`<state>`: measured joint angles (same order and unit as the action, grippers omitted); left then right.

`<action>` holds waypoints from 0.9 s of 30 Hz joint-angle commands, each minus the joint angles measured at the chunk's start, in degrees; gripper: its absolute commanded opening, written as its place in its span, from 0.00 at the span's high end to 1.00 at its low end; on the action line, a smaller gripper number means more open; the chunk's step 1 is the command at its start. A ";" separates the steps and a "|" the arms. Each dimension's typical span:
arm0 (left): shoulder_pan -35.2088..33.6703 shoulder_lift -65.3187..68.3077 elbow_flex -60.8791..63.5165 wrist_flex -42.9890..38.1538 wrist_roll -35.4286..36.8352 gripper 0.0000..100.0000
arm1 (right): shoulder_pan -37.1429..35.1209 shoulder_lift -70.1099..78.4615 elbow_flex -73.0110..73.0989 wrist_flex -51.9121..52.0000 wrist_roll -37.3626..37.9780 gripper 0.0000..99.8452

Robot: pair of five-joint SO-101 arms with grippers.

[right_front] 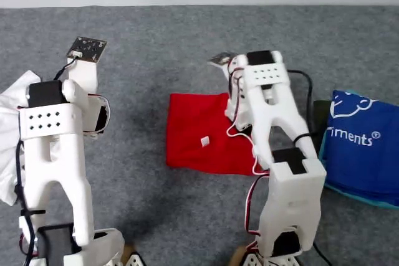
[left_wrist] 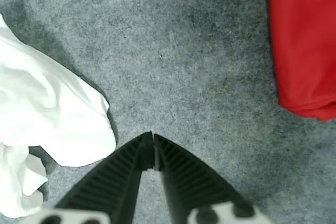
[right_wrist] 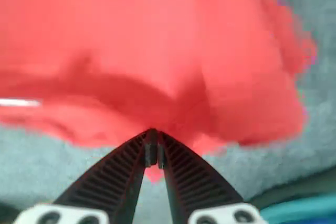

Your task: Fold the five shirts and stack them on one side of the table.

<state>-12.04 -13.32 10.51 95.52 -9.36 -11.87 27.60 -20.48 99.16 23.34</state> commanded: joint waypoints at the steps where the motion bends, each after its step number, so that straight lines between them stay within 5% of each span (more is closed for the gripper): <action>1: 0.53 -1.67 0.04 -0.88 0.26 1.00 | -1.10 -4.53 -6.77 2.68 0.62 0.99; 10: 0.53 -1.67 0.04 -1.49 0.35 1.00 | -6.11 4.44 -9.67 -11.30 0.35 0.99; 16: 0.09 -2.02 -0.04 -1.32 0.35 1.00 | -5.76 7.87 -9.32 4.35 0.35 0.99; 27: 0.35 -2.02 -0.22 -1.41 0.35 1.00 | -3.03 -16.57 19.25 3.74 0.62 0.99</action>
<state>-12.04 -13.32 10.51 94.99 -9.36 -15.47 16.79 -6.77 100.48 23.34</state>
